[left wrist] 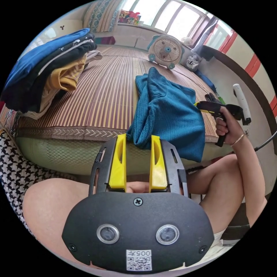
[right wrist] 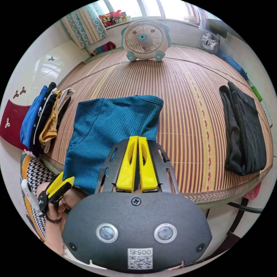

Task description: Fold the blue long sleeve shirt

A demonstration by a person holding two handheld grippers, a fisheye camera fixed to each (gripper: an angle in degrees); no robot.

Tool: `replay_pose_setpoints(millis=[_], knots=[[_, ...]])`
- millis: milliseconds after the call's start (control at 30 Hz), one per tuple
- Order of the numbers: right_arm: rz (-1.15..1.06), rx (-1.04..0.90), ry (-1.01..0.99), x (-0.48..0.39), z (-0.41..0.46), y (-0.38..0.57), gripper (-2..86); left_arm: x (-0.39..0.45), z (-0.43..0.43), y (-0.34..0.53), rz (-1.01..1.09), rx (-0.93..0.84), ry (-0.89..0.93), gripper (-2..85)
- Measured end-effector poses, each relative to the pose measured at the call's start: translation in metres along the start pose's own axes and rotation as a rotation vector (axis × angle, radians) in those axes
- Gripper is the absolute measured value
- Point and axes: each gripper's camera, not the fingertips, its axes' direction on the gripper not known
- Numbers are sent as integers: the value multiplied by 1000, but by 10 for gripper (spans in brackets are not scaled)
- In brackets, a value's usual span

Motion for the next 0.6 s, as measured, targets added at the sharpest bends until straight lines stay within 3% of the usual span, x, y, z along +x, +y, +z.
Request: replay_pose_setpoints(millis=[300, 600], knots=[[45, 216, -27, 19, -38, -3, 65, 13, 4, -2, 29, 11, -89, 110], [125, 109, -67, 26, 0, -34, 119, 14, 5, -8, 16, 11, -62, 108]])
